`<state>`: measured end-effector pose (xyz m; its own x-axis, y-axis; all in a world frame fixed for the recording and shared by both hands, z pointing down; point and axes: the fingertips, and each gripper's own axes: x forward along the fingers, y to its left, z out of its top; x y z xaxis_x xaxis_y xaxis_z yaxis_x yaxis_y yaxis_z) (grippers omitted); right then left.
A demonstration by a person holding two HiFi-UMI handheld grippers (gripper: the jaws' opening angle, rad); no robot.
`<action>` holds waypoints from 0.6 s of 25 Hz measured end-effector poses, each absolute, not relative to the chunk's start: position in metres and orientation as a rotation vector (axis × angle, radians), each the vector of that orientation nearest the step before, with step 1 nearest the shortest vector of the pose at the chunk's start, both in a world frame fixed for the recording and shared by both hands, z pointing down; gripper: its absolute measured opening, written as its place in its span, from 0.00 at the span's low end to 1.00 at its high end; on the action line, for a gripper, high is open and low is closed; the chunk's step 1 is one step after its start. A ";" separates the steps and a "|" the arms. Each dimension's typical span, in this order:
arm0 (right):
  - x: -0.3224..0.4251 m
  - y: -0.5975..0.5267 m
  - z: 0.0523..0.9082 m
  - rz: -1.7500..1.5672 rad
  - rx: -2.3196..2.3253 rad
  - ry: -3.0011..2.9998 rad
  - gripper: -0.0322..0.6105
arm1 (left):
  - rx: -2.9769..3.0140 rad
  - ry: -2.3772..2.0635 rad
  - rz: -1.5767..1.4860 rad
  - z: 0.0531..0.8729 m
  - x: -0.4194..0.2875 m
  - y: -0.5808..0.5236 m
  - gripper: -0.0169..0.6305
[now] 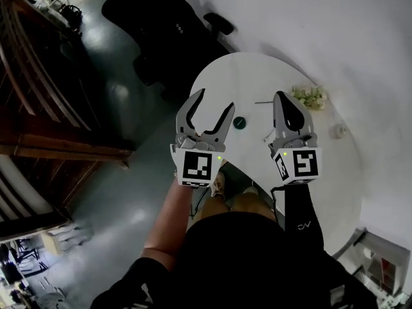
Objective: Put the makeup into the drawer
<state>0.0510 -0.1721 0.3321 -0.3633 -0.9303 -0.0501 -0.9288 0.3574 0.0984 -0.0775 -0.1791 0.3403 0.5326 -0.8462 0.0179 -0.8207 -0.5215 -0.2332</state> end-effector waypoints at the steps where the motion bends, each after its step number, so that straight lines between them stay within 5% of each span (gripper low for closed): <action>1: 0.061 -0.169 0.331 -0.174 1.789 -2.555 0.06 | -2.580 1.373 -0.191 0.338 -0.065 -0.179 0.45; 15: 0.176 -0.124 0.334 -0.127 2.089 -2.312 0.06 | -2.744 1.007 -0.215 0.353 0.055 -0.162 0.45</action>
<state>0.1761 -0.1241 0.3341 -0.1025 -0.9940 -0.0372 -0.9921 0.0994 0.0762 0.0550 -0.1615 0.3533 0.7559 -0.6515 0.0642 -0.6208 -0.7444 -0.2460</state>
